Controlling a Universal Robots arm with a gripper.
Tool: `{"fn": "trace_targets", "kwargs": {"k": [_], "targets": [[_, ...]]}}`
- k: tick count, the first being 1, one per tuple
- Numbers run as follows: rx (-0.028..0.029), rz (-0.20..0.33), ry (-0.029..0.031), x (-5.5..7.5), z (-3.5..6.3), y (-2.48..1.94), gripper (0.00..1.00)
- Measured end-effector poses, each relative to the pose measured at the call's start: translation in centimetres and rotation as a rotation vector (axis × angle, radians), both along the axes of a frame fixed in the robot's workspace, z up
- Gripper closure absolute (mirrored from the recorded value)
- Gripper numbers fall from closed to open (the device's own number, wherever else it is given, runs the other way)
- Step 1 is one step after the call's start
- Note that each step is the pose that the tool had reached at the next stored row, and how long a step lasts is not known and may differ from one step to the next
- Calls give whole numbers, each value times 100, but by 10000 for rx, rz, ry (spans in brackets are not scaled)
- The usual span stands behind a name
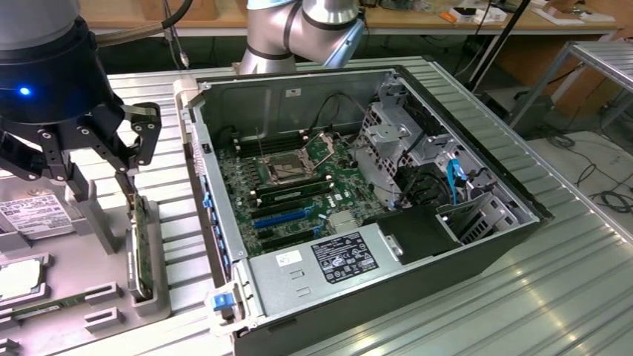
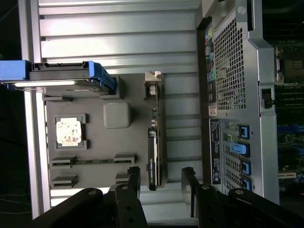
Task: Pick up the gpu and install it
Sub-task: 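Pick up the gpu and move the gpu toward the slot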
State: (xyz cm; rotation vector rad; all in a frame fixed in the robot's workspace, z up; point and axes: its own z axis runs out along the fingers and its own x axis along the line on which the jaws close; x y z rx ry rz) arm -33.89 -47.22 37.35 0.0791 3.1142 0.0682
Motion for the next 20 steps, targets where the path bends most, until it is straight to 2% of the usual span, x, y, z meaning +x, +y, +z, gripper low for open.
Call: {"fn": "trace_targets", "kwargs": {"k": [14, 20], "targets": [[0, 0, 0, 0, 0, 0, 52], [0, 0, 0, 0, -31, 0, 52]]}}
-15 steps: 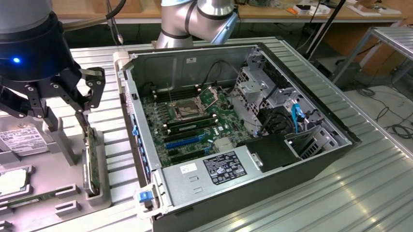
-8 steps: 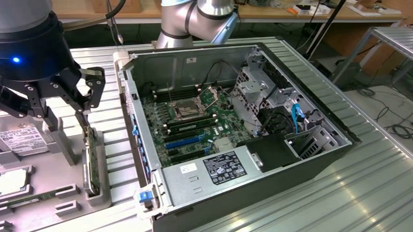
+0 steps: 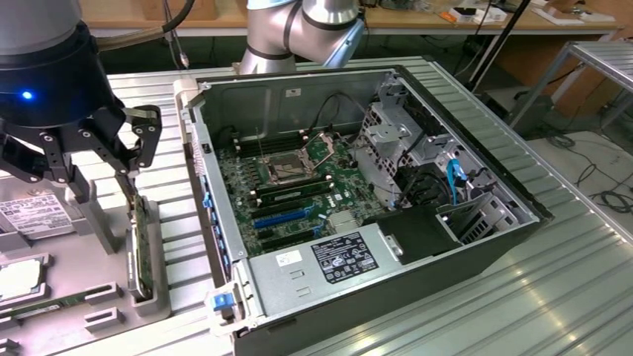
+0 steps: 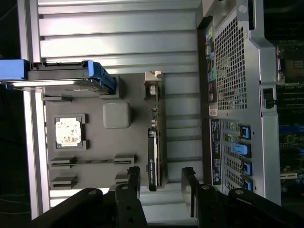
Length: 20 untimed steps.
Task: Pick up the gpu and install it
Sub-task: 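Pick up the gpu and move the gpu toward the slot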
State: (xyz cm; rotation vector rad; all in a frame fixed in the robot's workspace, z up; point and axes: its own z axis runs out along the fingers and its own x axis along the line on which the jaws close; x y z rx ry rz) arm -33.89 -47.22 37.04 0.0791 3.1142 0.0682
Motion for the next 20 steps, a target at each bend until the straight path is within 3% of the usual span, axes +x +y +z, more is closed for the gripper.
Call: {"fn": "trace_targets", "kwargs": {"k": [20], "targets": [[0, 0, -1, 0, -109, 0, 52]]}}
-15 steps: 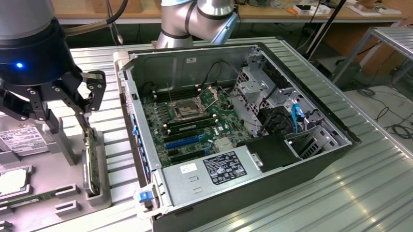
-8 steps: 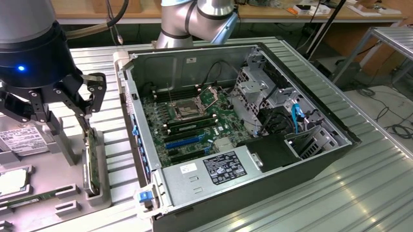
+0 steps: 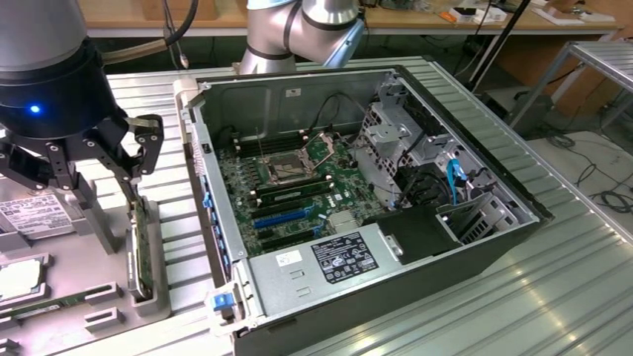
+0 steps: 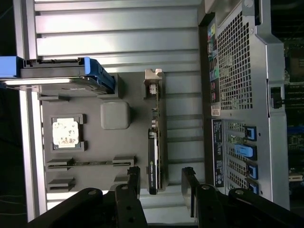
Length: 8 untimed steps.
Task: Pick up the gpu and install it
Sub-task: 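Pick up the gpu and move the gpu toward the slot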
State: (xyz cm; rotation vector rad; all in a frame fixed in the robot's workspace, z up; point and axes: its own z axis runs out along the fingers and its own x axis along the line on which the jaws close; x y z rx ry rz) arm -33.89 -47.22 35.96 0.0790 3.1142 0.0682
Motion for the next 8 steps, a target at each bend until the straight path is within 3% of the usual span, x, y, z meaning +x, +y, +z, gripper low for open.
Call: {"fn": "trace_targets", "kwargs": {"k": [8], "targets": [[0, 0, 0, 0, -33, 0, 52]]}}
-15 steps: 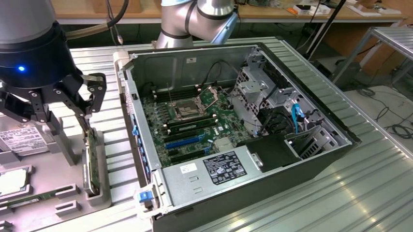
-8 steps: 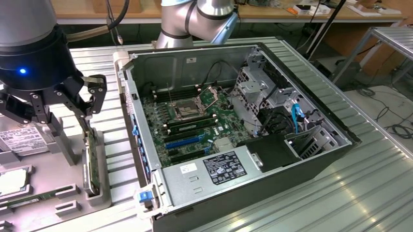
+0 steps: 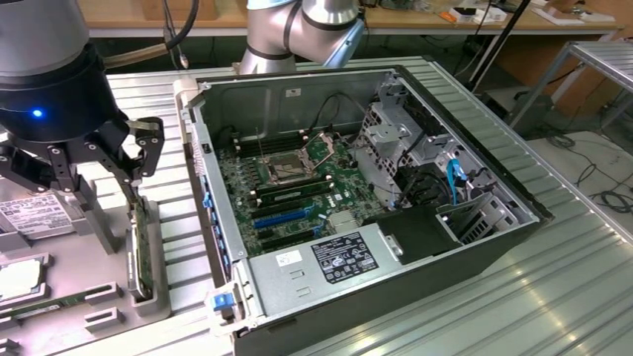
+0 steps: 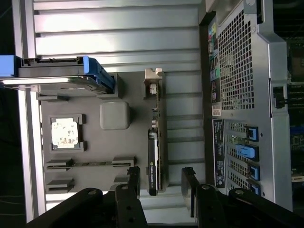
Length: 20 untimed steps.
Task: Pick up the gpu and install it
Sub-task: 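Pick up the gpu and move the gpu toward the slot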
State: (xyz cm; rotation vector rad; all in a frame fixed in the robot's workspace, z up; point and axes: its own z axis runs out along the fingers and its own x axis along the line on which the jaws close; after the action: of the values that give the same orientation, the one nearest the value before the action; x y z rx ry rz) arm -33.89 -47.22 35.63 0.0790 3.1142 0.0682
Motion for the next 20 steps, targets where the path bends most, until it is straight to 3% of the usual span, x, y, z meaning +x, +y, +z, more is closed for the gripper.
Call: {"fn": "trace_targets", "kwargs": {"k": [20], "targets": [[0, 0, 0, 0, -64, 0, 52]]}}
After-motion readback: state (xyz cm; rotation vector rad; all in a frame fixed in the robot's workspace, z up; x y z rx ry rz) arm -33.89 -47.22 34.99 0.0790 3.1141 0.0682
